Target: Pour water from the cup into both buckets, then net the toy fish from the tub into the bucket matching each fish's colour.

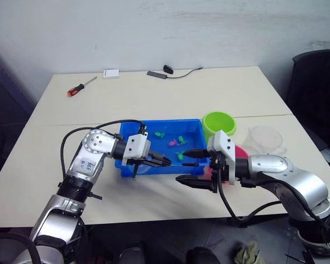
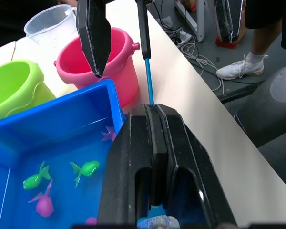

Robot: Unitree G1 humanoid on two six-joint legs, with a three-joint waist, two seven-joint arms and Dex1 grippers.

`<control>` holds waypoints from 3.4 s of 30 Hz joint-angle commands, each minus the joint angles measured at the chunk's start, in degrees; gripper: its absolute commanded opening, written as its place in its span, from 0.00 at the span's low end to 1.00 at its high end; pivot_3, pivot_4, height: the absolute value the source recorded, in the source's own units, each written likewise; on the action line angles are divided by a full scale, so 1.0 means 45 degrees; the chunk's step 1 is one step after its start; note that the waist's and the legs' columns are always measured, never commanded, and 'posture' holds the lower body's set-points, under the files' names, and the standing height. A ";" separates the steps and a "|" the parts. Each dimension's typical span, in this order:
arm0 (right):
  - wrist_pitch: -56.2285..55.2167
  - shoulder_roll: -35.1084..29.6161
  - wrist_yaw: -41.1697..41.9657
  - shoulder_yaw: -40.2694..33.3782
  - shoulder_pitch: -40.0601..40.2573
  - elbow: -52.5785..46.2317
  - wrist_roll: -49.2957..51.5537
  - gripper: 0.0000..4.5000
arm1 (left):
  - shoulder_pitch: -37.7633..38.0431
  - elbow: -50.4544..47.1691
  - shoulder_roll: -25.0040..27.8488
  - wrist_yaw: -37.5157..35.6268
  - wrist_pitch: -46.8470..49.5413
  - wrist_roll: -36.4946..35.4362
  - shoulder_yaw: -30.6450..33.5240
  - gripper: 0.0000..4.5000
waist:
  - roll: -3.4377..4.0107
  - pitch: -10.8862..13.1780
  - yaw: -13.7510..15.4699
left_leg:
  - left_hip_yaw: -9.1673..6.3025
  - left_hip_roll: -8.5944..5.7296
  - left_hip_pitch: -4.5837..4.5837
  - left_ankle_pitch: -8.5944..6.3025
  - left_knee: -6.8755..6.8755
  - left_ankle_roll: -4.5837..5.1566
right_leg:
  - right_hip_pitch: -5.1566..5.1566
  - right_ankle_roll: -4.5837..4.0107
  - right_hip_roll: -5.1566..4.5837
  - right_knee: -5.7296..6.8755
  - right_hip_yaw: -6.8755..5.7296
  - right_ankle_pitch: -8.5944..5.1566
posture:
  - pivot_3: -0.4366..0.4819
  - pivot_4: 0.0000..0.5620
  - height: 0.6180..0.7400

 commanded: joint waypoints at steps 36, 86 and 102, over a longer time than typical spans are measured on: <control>0.0337 -0.0077 -0.0052 -0.0205 -0.0186 -0.0432 0.0112 0.01 | -0.0598 0.0056 0.0249 -0.0046 0.0634 0.0188 0.0219 0.00 | 0.0002 -0.0002 0.0001 | 0.0005 -0.0001 0.0001 0.0000 0.0004 0.0001 | -0.0004 0.0004 0.0030 0.0017 0.0005 0.0002 | 0.48 0.27 0.94; -0.7908 -0.3226 0.2366 -0.0275 -0.1709 0.4042 -0.5759 0.00 | 0.4132 -0.5013 0.3913 0.2348 0.7833 -0.4055 0.5791 0.82 | 0.0015 0.0021 -0.0090 | 0.0086 0.0029 0.0077 -0.0013 -0.0020 -0.0025 | -0.0018 -0.0008 -0.0024 0.0001 0.0078 -0.0004 | 0.48 0.27 0.94; -1.4071 -0.3302 0.3366 0.1233 -0.3158 0.6919 -0.9140 0.00 | 0.4627 -0.5685 0.3116 0.3033 0.7610 -0.3986 0.5256 0.82 | 0.0037 0.0025 -0.0335 | 0.0142 0.0020 0.0100 -0.0022 0.0007 -0.0044 | 0.0008 -0.0008 -0.0051 -0.0015 0.0110 -0.0003 | 0.48 0.27 0.94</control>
